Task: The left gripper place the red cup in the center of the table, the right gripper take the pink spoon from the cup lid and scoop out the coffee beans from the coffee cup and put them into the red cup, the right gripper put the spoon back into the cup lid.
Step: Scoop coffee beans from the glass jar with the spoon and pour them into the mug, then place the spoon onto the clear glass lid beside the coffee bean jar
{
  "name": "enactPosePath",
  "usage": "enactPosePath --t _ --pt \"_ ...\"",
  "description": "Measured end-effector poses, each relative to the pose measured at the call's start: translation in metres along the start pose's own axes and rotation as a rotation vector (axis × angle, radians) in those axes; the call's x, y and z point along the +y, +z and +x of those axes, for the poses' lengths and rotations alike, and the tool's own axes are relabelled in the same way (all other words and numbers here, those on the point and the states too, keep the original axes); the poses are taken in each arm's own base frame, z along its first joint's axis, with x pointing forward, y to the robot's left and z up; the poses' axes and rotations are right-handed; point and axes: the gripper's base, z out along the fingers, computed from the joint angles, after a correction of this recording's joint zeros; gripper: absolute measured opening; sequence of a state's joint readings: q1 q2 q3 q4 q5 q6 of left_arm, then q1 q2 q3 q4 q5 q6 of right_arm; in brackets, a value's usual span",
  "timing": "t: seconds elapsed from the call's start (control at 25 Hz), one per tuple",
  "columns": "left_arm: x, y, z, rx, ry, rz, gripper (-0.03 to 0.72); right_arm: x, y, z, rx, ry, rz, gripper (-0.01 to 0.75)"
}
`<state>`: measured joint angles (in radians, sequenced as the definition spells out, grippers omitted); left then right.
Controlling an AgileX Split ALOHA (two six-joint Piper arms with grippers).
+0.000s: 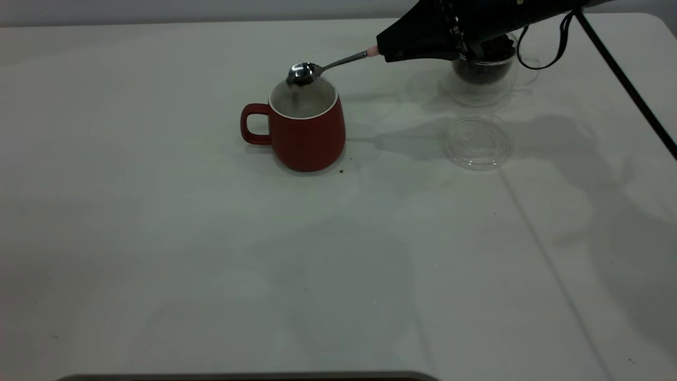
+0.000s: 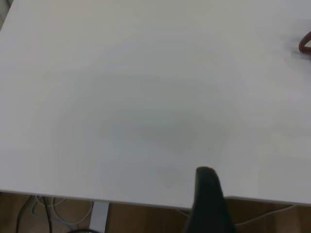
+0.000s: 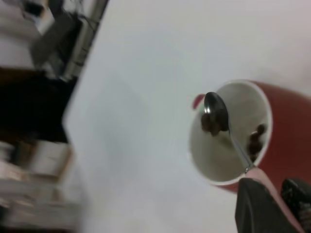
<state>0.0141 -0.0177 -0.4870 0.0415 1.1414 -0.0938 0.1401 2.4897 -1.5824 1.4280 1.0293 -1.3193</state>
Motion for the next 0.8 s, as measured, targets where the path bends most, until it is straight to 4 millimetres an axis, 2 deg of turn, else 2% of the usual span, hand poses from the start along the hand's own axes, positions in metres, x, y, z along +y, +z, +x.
enactPosePath --t 0.12,0.32,0.4,0.52,0.64,0.8 --pt "0.0 0.0 0.0 0.0 0.0 0.0 0.586 0.005 -0.002 -0.005 0.021 -0.211 0.052 0.094" --pt "0.0 0.0 0.0 0.0 0.0 0.0 0.586 0.031 -0.02 -0.026 0.019 -0.355 0.09 0.094" --pt "0.0 0.0 0.0 0.0 0.0 0.0 0.586 0.045 -0.033 -0.032 0.046 -0.375 0.079 0.094" --pt "0.0 0.0 0.0 0.0 0.0 0.0 0.586 0.062 -0.063 -0.035 0.134 -0.367 0.032 0.094" --pt "0.0 0.0 0.0 0.0 0.0 0.0 0.586 0.051 -0.106 -0.031 0.165 -0.284 0.081 0.094" --pt "0.0 0.0 0.0 0.0 0.0 0.0 0.586 0.004 -0.165 -0.005 0.102 -0.045 0.176 0.094"
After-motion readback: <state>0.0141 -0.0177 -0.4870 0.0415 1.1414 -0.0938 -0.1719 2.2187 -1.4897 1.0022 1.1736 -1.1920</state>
